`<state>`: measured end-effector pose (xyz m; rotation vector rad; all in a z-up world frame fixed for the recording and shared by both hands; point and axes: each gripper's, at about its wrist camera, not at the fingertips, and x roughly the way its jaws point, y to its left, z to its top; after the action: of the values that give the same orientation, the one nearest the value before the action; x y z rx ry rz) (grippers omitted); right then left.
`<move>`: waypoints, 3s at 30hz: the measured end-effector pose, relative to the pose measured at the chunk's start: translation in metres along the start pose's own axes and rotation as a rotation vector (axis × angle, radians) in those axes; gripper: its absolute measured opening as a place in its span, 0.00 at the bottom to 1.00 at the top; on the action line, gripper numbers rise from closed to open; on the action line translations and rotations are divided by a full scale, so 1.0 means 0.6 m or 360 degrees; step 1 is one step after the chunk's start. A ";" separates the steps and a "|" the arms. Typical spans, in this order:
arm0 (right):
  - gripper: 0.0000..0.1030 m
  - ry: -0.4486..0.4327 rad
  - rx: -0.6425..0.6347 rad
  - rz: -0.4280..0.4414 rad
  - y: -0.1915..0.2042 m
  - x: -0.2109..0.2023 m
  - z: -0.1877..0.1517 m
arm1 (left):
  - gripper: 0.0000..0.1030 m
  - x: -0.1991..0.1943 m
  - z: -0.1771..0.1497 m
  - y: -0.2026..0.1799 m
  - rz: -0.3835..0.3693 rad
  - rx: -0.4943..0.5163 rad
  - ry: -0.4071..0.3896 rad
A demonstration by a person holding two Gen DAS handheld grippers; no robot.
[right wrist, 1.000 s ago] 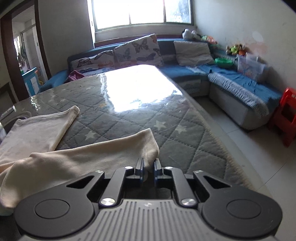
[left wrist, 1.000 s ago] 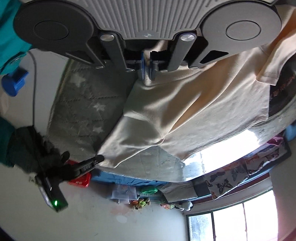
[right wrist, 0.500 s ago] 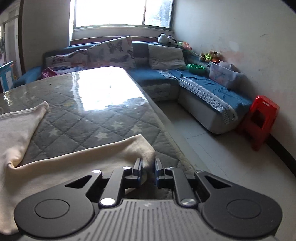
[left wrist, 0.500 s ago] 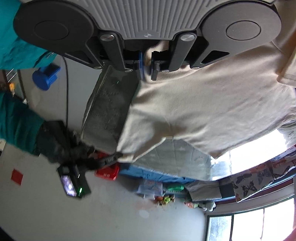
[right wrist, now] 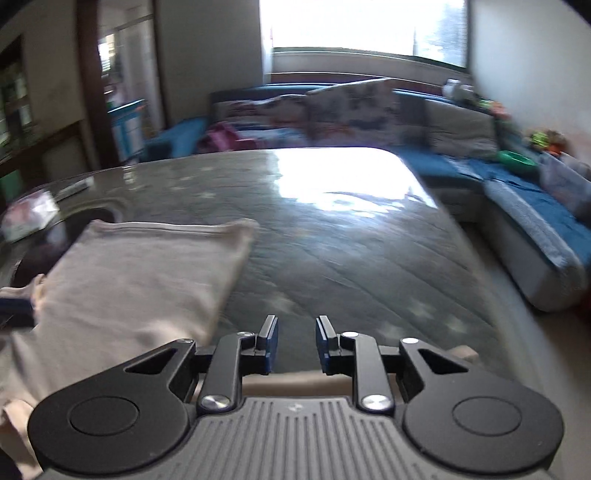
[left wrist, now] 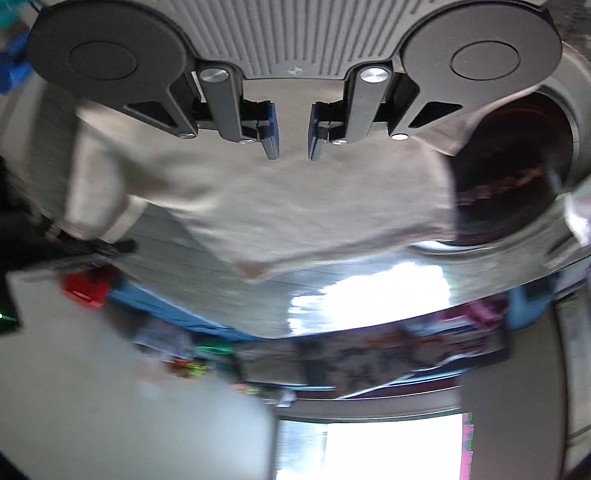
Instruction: Fold clothes
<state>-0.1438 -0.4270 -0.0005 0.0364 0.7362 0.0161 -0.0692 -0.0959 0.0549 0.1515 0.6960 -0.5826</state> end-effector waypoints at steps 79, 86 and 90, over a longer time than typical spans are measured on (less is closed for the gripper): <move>0.34 0.0241 -0.0637 0.0648 0.212 0.051 0.019 | 0.41 0.020 -0.037 0.028 0.0245 0.0048 0.0032; 0.37 0.0282 -0.0703 0.0656 0.239 0.037 -0.024 | 0.05 -0.002 -0.046 0.058 0.0273 -0.0055 -0.0069; 0.38 0.0271 -0.0716 0.0638 0.243 0.035 -0.028 | 0.04 -0.061 -0.043 0.114 0.0328 -0.0313 -0.0237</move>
<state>-0.1397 -0.2804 -0.0212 -0.2502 0.8715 0.5719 -0.0687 -0.0139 0.0548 -0.0042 0.5811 -0.3221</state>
